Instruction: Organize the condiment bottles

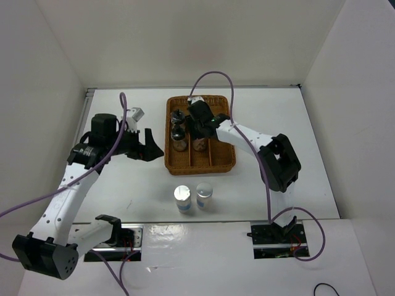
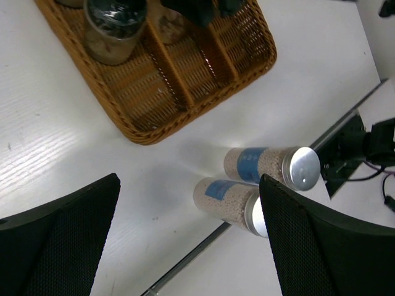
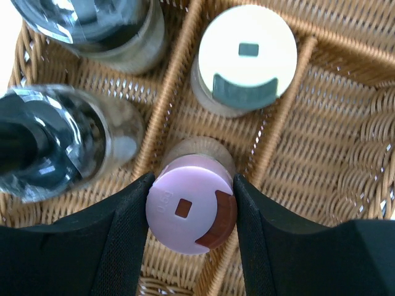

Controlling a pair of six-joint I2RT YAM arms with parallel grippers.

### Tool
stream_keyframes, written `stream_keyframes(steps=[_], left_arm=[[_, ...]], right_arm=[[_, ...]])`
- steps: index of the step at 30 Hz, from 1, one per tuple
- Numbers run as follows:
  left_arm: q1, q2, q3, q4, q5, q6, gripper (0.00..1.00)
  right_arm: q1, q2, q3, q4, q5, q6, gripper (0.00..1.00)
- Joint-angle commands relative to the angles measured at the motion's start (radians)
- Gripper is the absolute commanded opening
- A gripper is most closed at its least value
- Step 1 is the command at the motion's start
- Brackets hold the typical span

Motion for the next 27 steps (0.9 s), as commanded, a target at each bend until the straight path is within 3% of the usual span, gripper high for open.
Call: stream_keyframes(steps=[1,4,8,9,11,14,21,27], left_arm=[[-0.045,-0.019,0.03,0.011,0.044,0.047,0.99],[-0.088,-0.019,0.021,0.002,0.012,0.047,0.99],[-0.126,-0.019,0.021,0.002,0.003,0.056,0.99],[-0.136,-0.019,0.021,0.002,-0.006,0.056,0.99],[-0.154,-0.019,0.021,-0.01,-0.026,0.056,0.99],[-0.185,-0.008,0.021,-0.02,-0.04,0.056,0.99],[-0.212,0.01,0.012,-0.01,-0.04,0.066,0.99],[-0.242,0.067,0.012,-0.001,-0.026,0.076,0.99]], right_arm=[[-0.001,0.025,0.053,0.057,0.03,-0.005,0.48],[-0.001,0.045,0.053,0.07,0.041,-0.005,0.48],[-0.001,0.063,0.073,0.055,0.05,0.007,0.61],[-0.001,0.073,0.073,0.055,0.05,0.007,0.78],[-0.001,0.073,0.082,0.028,0.091,0.032,0.97],[-0.001,0.033,0.082,-0.006,0.1,0.044,0.99],[-0.001,-0.252,0.038,-0.071,0.125,0.055,0.99],[-0.001,-0.557,-0.199,-0.028,-0.033,0.029,0.99]])
